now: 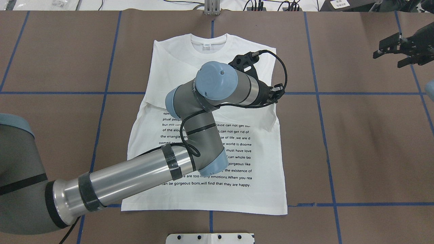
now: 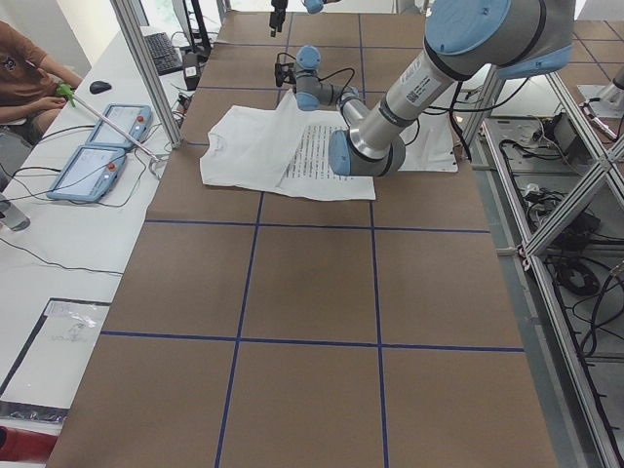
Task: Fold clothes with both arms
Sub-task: 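Fold the other sleeve across the shirt with the left gripper while the right gripper withdraws, then release the sleeve with the left gripper while the right gripper moves to the hem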
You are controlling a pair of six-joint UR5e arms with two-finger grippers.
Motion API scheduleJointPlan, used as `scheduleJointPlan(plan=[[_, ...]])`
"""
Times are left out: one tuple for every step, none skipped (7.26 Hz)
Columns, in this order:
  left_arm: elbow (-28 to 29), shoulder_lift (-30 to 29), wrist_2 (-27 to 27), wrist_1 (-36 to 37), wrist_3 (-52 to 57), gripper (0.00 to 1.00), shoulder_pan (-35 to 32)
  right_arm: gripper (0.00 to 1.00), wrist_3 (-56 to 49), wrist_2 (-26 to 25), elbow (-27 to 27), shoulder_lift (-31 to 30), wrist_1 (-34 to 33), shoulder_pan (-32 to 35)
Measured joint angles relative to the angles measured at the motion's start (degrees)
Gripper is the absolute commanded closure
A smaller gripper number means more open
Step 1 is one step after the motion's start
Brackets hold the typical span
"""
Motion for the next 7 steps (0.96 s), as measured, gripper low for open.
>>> scheduleJointPlan(plan=[[2.58, -1.14, 1.32, -1.56, 0.00, 0.30, 0.33, 0.00, 0.00, 0.00, 0.00, -0.04, 0.02, 0.00], [4.06, -1.68, 2.39, -2.27, 0.00, 0.17, 0.48, 0.00, 0.02, 0.03, 0.05, -0.10, 0.06, 0.00], [4.83, -1.87, 3.29, -2.50, 0.00, 0.16, 0.63, 0.00, 0.08, 0.07, 0.10, -0.13, 0.08, -0.01], [5.05, -1.88, 3.72, -2.58, -0.03, 0.15, 0.73, 0.00, 0.31, 0.09, 0.19, -0.12, 0.09, -0.10], [4.56, -1.71, 3.81, -2.53, -0.04, 0.15, 0.56, 0.00, 0.96, 0.04, 0.42, -0.12, 0.11, -0.61], [2.32, -0.43, 3.48, -2.07, -0.02, 0.15, 0.26, 0.00, 3.27, -0.29, 1.29, -0.11, 0.17, -2.39], [-2.79, 3.21, 2.23, -0.46, 0.12, 0.16, -0.20, 0.00, 8.96, -1.58, 3.77, -0.21, 0.22, -5.78]])
